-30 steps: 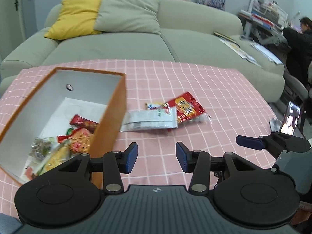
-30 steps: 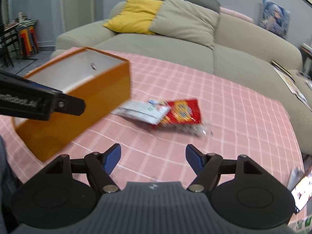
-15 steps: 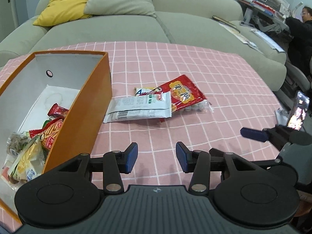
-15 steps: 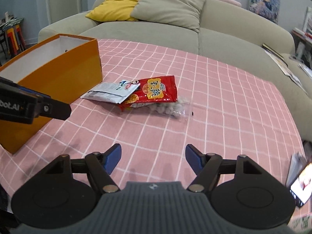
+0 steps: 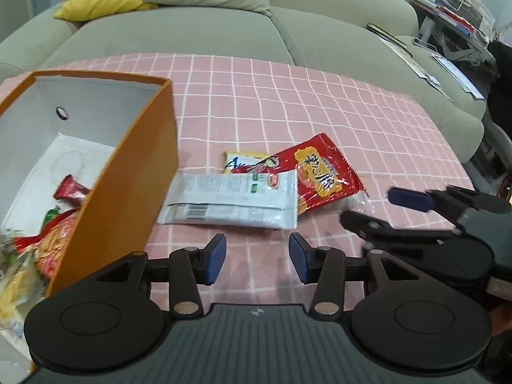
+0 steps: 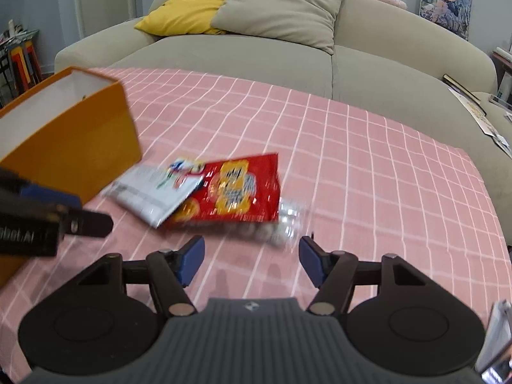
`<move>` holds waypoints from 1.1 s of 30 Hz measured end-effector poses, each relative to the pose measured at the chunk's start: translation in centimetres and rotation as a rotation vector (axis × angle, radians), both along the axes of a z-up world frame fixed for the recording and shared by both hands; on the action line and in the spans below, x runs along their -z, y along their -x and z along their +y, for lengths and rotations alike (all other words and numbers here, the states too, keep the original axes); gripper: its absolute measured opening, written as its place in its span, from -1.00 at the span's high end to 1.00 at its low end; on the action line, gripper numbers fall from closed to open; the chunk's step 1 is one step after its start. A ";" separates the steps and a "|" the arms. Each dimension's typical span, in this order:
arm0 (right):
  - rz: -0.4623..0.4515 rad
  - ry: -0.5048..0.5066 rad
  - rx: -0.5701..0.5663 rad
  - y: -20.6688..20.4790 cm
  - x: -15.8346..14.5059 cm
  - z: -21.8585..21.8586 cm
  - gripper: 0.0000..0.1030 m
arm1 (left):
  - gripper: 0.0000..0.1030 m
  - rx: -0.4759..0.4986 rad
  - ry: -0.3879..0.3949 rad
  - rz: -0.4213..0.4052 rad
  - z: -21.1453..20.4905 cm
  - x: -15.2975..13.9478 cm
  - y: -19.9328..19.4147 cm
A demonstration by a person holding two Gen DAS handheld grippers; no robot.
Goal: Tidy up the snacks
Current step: 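Move both tools back over the white packet and red cracker bag, then reposition both tools around the white packet and red cracker bag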
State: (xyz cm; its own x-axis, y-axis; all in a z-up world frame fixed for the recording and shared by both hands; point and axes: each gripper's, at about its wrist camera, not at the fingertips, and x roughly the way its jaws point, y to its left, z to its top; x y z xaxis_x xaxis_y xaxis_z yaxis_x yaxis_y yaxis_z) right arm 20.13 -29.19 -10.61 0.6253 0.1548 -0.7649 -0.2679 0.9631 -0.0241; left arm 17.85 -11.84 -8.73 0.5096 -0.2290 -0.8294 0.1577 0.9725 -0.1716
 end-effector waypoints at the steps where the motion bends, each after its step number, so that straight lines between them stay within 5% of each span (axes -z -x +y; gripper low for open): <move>1: 0.001 -0.002 0.001 -0.7 0.2 0.0 -0.20 | -0.12 -0.004 0.015 0.010 -0.1 0.1 -0.4; 7: 0.038 -0.023 -0.023 -3.0 1.6 -0.3 0.08 | -0.20 -0.068 0.130 0.086 -0.1 1.3 -2.5; 12: 0.066 -0.045 -0.045 -3.2 2.0 -0.5 0.57 | -0.20 -0.132 0.191 0.166 0.1 3.2 -3.6; 14: 0.070 -0.046 -0.053 -3.2 2.1 -0.5 0.62 | -0.20 -0.155 0.205 0.183 0.2 3.8 -3.9; 17: 0.052 -0.040 -0.059 -3.2 1.7 -0.7 0.61 | -0.19 -0.181 0.216 0.203 0.3 4.4 -4.3; 23: 0.050 -0.107 0.000 -3.8 0.4 -2.2 0.41 | 0.36 -0.175 0.272 0.224 0.7 4.7 -4.1; 29: 0.079 -0.189 0.065 -4.5 1.0 -2.1 -0.12 | 0.49 -0.169 0.283 0.232 1.4 4.1 -3.0; 33: 0.110 -0.233 0.104 -5.4 1.8 -2.0 -0.18 | 0.54 -0.154 0.237 0.266 1.4 3.6 -1.9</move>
